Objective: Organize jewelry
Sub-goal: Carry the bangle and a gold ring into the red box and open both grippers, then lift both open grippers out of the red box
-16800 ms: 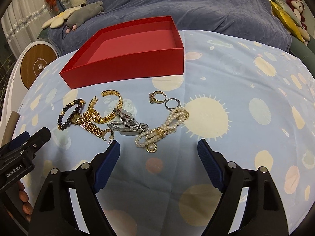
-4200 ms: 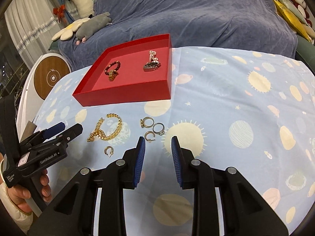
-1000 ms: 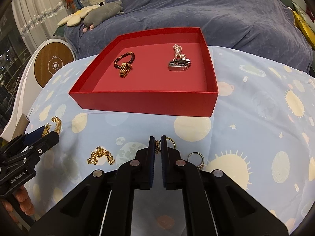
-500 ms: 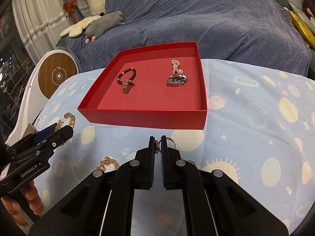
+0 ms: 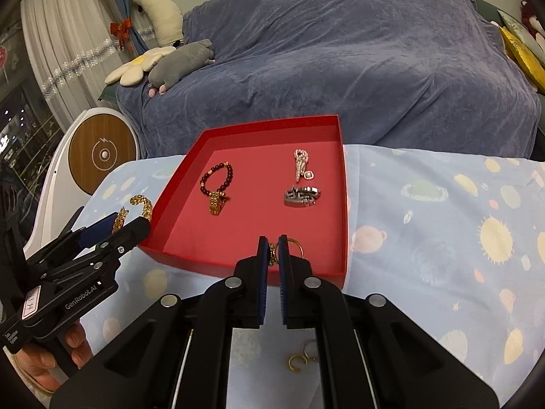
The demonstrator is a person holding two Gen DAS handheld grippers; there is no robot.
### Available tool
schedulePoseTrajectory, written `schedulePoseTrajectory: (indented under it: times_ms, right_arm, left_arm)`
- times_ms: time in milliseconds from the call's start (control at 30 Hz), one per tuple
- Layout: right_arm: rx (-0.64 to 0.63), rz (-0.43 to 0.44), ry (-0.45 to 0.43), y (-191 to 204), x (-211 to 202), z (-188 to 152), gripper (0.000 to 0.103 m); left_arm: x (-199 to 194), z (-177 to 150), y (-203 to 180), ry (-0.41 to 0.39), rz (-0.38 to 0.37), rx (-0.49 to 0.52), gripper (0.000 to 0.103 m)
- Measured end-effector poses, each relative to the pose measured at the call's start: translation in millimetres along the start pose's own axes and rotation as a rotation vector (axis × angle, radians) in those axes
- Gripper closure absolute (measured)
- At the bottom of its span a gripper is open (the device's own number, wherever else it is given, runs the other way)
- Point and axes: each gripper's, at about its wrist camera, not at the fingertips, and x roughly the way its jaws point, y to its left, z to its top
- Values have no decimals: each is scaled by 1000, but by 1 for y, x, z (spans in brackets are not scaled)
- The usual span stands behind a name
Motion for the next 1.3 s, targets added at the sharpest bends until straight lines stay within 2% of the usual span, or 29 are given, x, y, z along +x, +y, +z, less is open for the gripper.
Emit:
schedulePoseTrajectory:
  times_ms: [100, 233, 667, 833, 1033, 1100, 1133, 1300]
  right_arm:
    - [8, -9, 23, -6, 23, 4, 98]
    - [-8, -25, 46, -8, 43, 3, 98]
    - [-7, -26, 57, -6, 69, 2, 96]
    - [5, -41, 44, -9, 63, 5, 94]
    - [21, -46, 21, -13, 36, 9, 94]
    - [28, -53, 6, -15, 21, 8, 88]
    - [37, -57, -4, -17, 14, 7, 81]
    - [70, -52, -15, -21, -15, -4, 80]
  left_arm:
    - [27, 3, 2, 47, -7, -3, 49]
    - [48, 0, -3, 66, 11, 49, 49]
    - [78, -2, 2, 100, 17, 54, 48]
    - [76, -2, 2, 84, 53, 62, 47]
    - [61, 6, 11, 70, 40, 8, 40]
    - [51, 7, 12, 62, 35, 3, 40]
    - [46, 7, 13, 59, 34, 2, 40]
    - [18, -6, 21, 60, 41, -15, 40]
